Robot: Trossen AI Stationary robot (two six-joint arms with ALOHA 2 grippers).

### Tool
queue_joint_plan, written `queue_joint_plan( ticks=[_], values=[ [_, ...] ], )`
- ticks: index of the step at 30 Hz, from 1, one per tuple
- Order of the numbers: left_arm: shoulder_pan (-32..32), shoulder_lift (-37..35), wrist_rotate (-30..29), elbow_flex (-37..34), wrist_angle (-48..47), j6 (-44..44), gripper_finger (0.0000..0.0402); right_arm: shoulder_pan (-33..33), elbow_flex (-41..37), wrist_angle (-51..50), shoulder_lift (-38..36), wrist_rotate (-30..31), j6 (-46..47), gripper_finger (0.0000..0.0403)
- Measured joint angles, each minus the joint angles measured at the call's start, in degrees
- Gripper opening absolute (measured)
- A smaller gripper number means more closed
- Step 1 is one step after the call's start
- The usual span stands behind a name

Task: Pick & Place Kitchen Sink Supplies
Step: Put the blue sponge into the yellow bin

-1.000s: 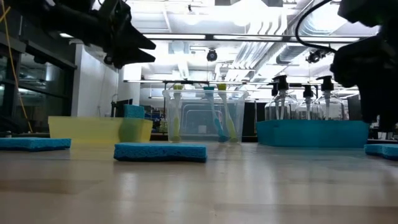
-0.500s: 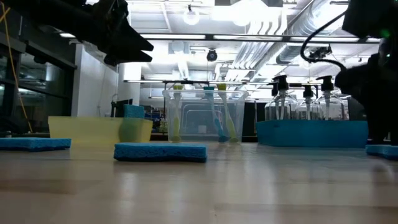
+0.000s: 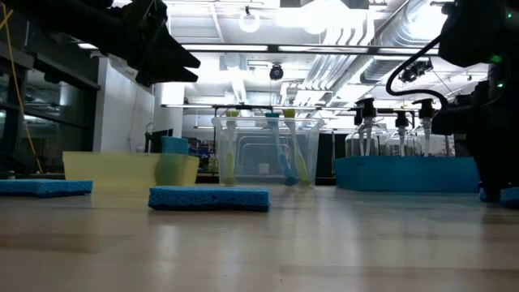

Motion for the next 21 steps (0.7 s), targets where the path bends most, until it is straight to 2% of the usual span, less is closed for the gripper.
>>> queue_joint_plan(
  ticks=[7, 21],
  values=[
    [0.01, 0.03, -1.56, 0.0, -1.28, -0.13, 0.0241, 0.02, 0.51, -1.42, 0.45, 0.26, -0.02, 0.0174],
    [0.0, 0.04, -1.51, 0.0, -2.81, -2.1, 0.0241, 0.07, 0.58, -2.82, 0.56, 1.7, -3.06, 0.0073]
  ],
)
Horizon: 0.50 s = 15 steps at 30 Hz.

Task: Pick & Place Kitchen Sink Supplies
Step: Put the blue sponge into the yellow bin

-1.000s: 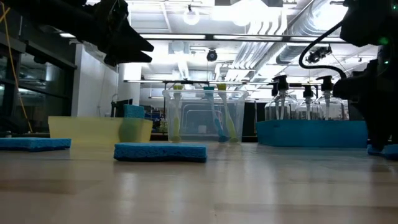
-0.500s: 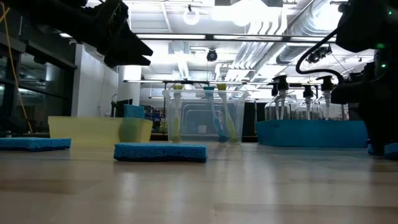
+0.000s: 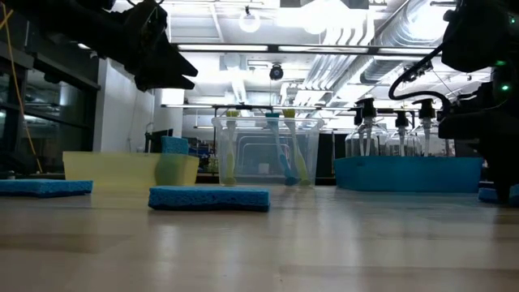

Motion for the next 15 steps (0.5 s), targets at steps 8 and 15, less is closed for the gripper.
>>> queue_joint_plan(
  ticks=[8, 15],
  values=[
    [0.0, 0.0, 0.01, -0.02, -0.48, -0.98, 0.0241, -0.02, -0.13, -0.12, 0.18, 3.93, -3.19, 0.0018],
    [0.0, 0.0, -0.24, -0.02, -0.37, -0.69, 0.0241, 1.13, 2.7, 0.99, 0.73, 13.73, -8.25, 0.0003]
  ],
)
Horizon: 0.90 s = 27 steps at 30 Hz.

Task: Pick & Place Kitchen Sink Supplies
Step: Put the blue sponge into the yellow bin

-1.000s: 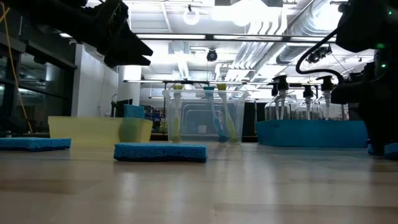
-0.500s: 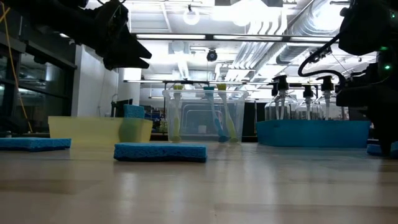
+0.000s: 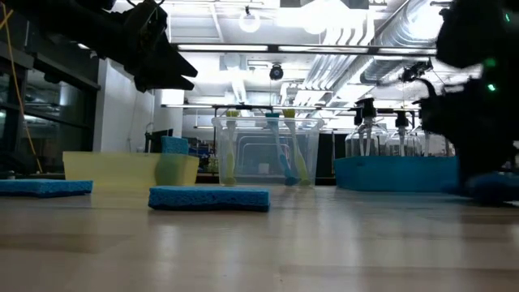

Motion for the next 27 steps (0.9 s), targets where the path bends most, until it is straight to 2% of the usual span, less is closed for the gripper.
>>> queue_joint_plan(
  ticks=[11, 27],
  values=[
    [0.0, 0.04, -0.1, 0.0, 0.02, 0.15, 0.0241, 1.16, 4.47, 8.55, -0.26, 15.39, -15.02, 0.0],
    [0.0, 0.04, -0.19, 0.0, 0.01, 0.58, 0.0241, 1.01, 4.58, 36.34, -0.4, 35.23, -46.57, 0.0]
  ],
)
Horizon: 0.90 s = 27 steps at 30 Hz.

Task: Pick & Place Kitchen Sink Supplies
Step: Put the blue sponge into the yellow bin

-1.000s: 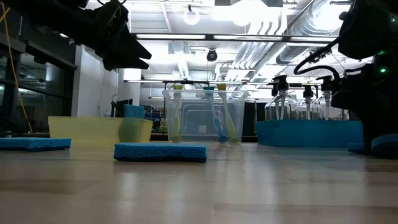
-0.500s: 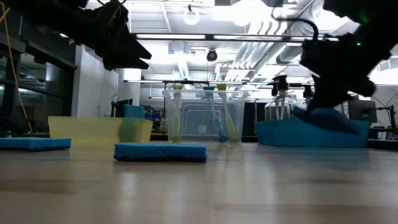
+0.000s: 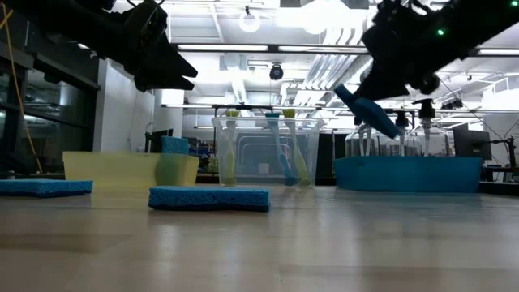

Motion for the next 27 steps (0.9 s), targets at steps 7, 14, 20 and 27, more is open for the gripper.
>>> queue_joint_plan(
  ticks=[7, 14, 20, 27],
  values=[
    [0.0, 0.0, -0.02, 0.0, 0.01, 0.2, 0.0241, -1.07, -2.57, 13.9, -0.03, 0.31, -10.47, 0.0],
    [0.0, 0.15, 0.22, 0.0, -0.01, 0.2, 0.0241, -4.29, -7.52, 31.39, 0.46, -5.52, -18.79, 0.0],
    [0.0, 0.15, 0.23, 0.0, 0.01, 0.2, 0.0241, -7.18, -7.61, 38.36, 0.46, -11.71, -25.05, 0.0],
    [0.0, 0.38, 0.26, 0.0, 0.8, 0.67, 0.0241, -10.16, -7.61, 41.41, 1.87, -16.34, -26.23, 0.0]
  ],
)
